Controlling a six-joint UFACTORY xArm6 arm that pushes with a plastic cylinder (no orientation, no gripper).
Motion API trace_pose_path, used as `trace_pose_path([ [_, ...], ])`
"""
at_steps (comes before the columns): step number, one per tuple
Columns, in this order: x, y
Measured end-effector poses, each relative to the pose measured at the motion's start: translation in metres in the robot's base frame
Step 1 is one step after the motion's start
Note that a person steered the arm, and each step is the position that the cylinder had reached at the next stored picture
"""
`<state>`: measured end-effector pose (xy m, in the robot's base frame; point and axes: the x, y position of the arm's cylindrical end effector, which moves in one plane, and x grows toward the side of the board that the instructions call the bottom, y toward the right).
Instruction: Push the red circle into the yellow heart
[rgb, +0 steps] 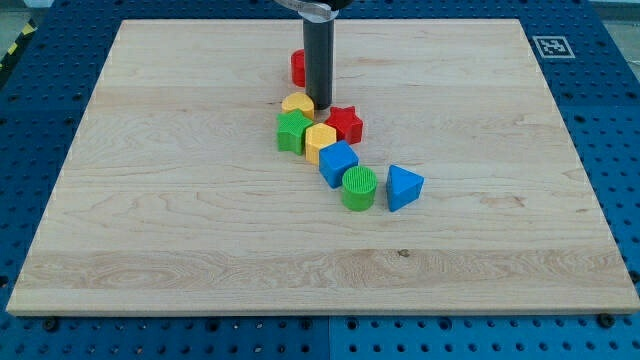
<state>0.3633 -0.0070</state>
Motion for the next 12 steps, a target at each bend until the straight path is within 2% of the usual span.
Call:
trace_pose_path([
  [2, -0.017, -0.049],
  [4, -0.08, -0.076],
  [5, -0.118, -0.062],
  [6, -0.132, -0.009],
  [7, -0.091, -0.01],
  [12, -0.054, -0.013],
])
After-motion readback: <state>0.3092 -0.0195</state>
